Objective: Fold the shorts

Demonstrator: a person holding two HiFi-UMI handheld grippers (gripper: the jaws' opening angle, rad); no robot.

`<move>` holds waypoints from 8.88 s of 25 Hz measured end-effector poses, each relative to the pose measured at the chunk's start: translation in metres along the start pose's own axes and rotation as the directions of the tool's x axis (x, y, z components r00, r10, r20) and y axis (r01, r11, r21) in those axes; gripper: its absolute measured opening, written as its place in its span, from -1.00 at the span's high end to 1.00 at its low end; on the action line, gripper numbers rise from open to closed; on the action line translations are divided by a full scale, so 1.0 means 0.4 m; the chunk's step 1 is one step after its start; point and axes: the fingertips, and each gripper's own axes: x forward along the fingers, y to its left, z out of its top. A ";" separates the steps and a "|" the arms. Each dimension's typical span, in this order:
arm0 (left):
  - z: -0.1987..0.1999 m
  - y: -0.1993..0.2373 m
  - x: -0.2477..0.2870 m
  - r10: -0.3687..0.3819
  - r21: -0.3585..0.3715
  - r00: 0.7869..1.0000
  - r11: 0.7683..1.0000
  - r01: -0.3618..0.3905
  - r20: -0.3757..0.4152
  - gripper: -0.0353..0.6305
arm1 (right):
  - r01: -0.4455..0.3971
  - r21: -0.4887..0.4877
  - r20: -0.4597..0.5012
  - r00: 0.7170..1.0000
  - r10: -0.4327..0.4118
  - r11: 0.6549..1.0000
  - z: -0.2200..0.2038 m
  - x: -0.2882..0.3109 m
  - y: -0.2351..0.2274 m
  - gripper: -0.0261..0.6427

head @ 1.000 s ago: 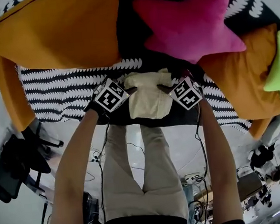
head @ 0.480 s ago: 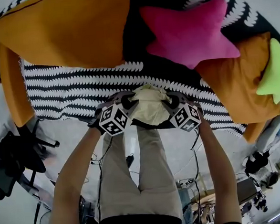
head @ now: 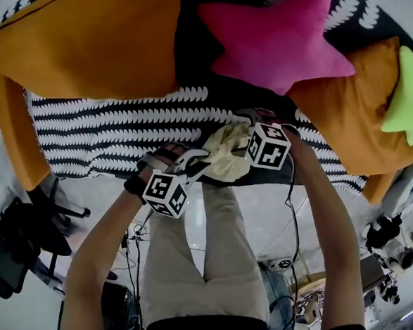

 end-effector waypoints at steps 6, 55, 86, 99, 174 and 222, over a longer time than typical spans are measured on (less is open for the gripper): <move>0.003 0.017 -0.035 -0.016 -0.012 1.000 1.000 0.016 0.012 0.62 | -0.264 -0.029 -0.256 0.934 0.248 0.964 -0.061 0.063 0.047 -0.08; -0.314 0.182 -0.010 0.122 -0.534 0.949 0.802 -0.267 -0.292 0.39 | 0.357 0.310 0.032 0.922 -0.385 0.881 0.067 -0.067 -0.042 -0.08; 0.149 -0.058 -0.561 0.262 -0.410 0.954 0.861 -0.301 -0.148 -0.29 | 0.352 0.610 0.281 0.742 -0.609 0.710 0.258 -0.500 0.447 -0.31; 0.631 -0.322 -1.323 0.537 -0.301 0.758 0.841 -0.449 0.370 -0.29 | 0.426 0.846 0.296 0.126 -0.947 0.321 0.793 -1.003 1.124 -0.25; 0.693 -0.726 -1.790 0.648 -0.390 0.474 0.750 -0.534 0.596 0.86 | 0.650 0.757 0.227 -0.175 -0.958 0.061 0.956 -1.214 1.663 0.88; 0.628 -0.650 -1.789 0.595 -0.364 0.544 0.799 -0.479 0.592 0.86 | 0.501 0.864 0.075 -0.220 -0.973 -0.046 0.946 -1.192 1.620 0.88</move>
